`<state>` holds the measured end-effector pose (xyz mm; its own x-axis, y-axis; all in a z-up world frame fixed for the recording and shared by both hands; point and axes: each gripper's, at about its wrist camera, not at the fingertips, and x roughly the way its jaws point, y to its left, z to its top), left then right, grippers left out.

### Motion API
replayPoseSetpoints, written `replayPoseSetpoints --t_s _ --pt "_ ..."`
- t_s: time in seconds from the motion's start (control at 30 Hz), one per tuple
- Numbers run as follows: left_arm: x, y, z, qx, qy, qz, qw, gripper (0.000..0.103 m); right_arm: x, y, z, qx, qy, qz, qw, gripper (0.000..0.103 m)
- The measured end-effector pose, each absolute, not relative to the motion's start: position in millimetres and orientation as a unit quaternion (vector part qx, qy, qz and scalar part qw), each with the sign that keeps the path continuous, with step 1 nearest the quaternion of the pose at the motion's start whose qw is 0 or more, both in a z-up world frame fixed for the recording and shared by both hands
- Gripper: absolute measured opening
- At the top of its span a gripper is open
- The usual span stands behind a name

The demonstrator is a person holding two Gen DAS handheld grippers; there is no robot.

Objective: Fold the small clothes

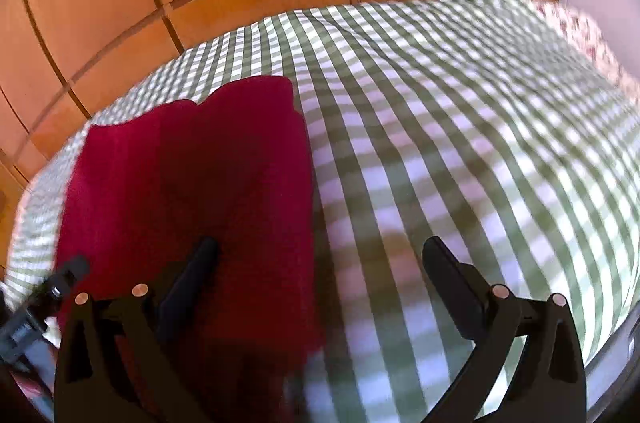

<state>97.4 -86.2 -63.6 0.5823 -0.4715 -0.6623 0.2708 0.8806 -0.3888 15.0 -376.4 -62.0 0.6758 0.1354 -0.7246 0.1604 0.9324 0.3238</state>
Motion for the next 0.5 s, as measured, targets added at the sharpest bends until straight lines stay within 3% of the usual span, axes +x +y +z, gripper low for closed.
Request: replayPoseSetpoints --t_s 0.2,0.37,0.43,0.5 --pt "75 -64 -69 -0.193 0.409 -0.242 0.858 0.094 -17 -388 -60 0.261 0.403 0.061 0.875 0.101" --pt "60 -63 -68 -0.194 0.414 -0.279 0.844 0.093 -22 -378 -62 0.281 0.417 0.12 0.856 0.087" --pt "54 -64 -70 -0.194 0.413 -0.291 0.841 0.085 -18 -377 -72 0.306 0.43 0.132 0.839 0.076" --pt "53 -66 -70 -0.192 0.418 -0.295 0.837 0.08 -14 -376 -84 0.343 0.438 0.148 0.818 0.073"
